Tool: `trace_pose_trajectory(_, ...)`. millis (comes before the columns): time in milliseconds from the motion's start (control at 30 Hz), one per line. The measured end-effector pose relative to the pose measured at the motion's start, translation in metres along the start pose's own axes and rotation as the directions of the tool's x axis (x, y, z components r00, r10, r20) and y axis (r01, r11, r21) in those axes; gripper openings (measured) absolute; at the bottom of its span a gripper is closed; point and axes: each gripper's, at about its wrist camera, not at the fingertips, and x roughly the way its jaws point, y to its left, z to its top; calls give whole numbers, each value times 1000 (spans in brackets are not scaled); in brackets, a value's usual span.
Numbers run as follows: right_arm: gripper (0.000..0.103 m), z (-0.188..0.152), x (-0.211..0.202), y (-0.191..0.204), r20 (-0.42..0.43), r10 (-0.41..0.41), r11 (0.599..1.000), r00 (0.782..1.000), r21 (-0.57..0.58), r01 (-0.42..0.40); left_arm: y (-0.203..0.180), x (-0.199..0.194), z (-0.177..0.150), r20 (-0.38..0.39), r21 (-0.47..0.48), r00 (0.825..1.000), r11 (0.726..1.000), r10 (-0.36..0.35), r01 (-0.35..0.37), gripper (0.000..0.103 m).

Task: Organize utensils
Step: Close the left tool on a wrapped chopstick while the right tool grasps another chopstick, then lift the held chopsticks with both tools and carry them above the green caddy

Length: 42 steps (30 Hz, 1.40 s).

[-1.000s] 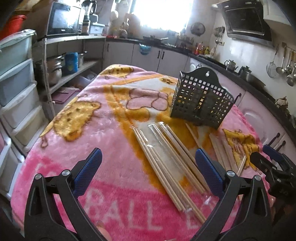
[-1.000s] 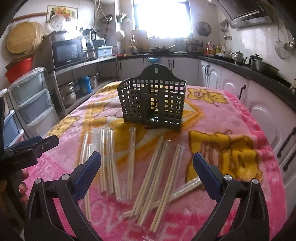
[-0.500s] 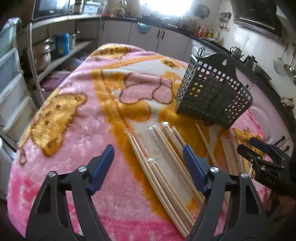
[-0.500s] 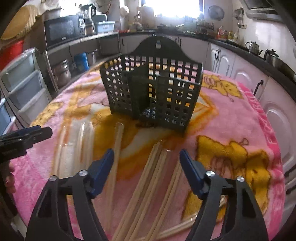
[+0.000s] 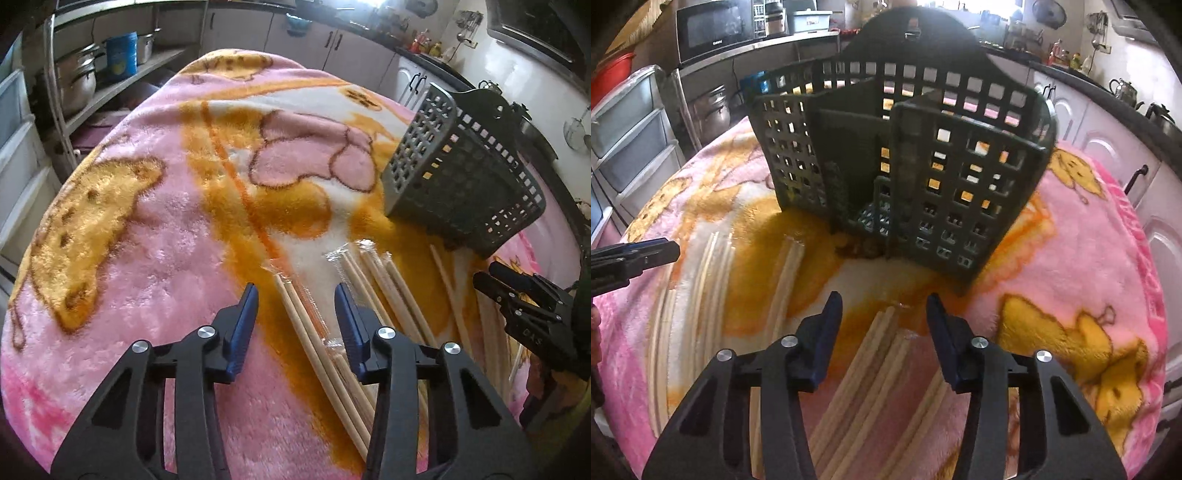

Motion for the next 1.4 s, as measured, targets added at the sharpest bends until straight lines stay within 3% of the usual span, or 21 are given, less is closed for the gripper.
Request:
trace_pose_trajectory(133,40,3,10,-2,-18,11,1000,1000,-5,-11,5,6,2,-13,-18,1000,1000,-4,4,29)
trace_pose_trajectory(233,32,3,13,-1,-21,15,1000,1000,-10,-15,3,8,5,-18,-18,1000,1000,-5,4,28)
trace_pose_trajectory(300,21,4,14,-2,-20,27,1000,999,-8,-27,3,11,6,-26,-26,1000,1000,-10,10,28)
trace_pose_trajectory(367,20,4,14,-1,-16,32,999,999,-12,-32,4,13,7,-27,-37,1000,999,-11,10,25)
trace_pose_trajectory(500,7,5,13,10,3,45,998,999,-42,-44,6,13,7,-24,-51,1000,999,-5,4,17)
trace_pose_trajectory(867,5,15,-10,26,58,106,993,993,-57,-103,12,7,6,-21,-54,1000,998,-23,21,5)
trace_pose_trajectory(1400,3,20,-62,31,156,118,992,981,-55,-111,-16,-60,22,147,44,988,998,-47,41,3)
